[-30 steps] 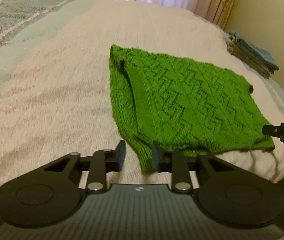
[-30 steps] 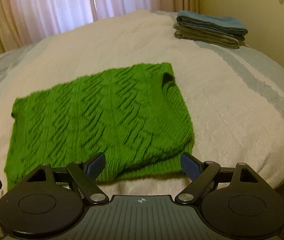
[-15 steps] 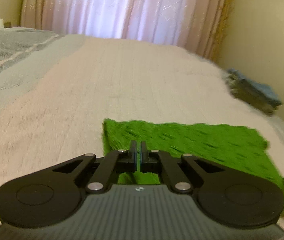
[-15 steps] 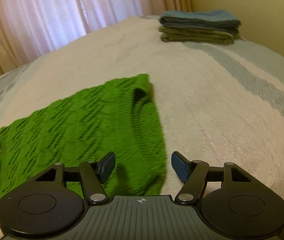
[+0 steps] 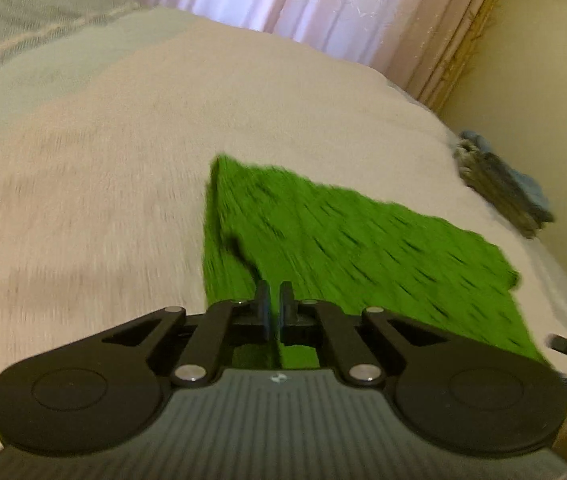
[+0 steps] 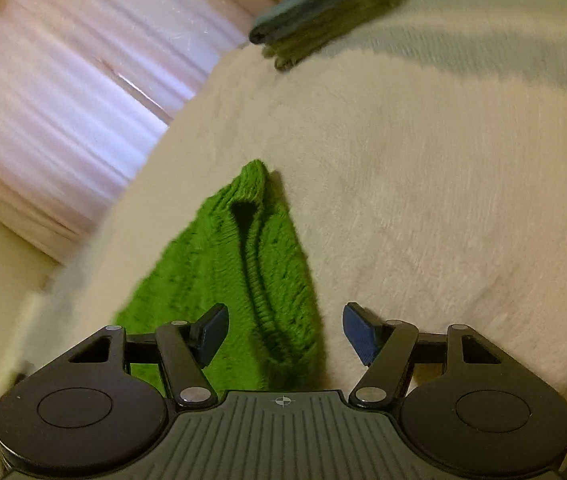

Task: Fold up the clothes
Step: 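Grasp the vest edge with the right gripper while the left gripper holds it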

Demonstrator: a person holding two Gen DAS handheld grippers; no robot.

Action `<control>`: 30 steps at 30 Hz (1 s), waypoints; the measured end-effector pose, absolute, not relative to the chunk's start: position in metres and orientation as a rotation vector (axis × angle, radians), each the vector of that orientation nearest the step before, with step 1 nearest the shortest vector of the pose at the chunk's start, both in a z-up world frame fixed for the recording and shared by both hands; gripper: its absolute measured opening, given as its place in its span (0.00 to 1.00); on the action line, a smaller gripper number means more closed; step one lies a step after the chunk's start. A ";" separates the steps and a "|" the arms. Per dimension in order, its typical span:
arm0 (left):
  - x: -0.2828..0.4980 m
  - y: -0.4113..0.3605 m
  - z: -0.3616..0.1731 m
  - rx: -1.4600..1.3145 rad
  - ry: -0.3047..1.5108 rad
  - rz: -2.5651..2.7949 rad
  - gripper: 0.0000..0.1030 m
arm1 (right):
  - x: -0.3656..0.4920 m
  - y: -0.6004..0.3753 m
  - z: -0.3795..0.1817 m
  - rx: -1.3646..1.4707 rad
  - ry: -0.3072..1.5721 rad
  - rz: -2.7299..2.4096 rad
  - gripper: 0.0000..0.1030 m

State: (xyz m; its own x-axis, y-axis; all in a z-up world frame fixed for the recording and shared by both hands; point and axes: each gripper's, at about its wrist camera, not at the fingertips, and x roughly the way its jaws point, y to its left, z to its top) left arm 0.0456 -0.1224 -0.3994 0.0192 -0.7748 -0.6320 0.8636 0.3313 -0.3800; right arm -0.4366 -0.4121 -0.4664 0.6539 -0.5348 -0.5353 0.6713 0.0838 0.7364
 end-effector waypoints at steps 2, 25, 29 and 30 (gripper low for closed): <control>0.039 -0.101 -0.398 0.064 0.930 -1.285 0.00 | -0.439 -0.414 -0.474 1.239 0.121 -0.851 0.65; 0.028 -0.056 -0.422 -0.048 1.063 -1.302 0.00 | -0.337 -0.369 -0.409 0.725 0.471 -1.061 0.17; 0.045 -0.040 -0.413 -0.111 1.056 -1.274 0.00 | -0.261 -0.331 -0.374 0.275 0.573 -1.034 0.17; 0.052 -0.034 -0.412 -0.126 1.053 -1.261 0.00 | -0.238 -0.317 -0.370 0.157 0.584 -0.997 0.17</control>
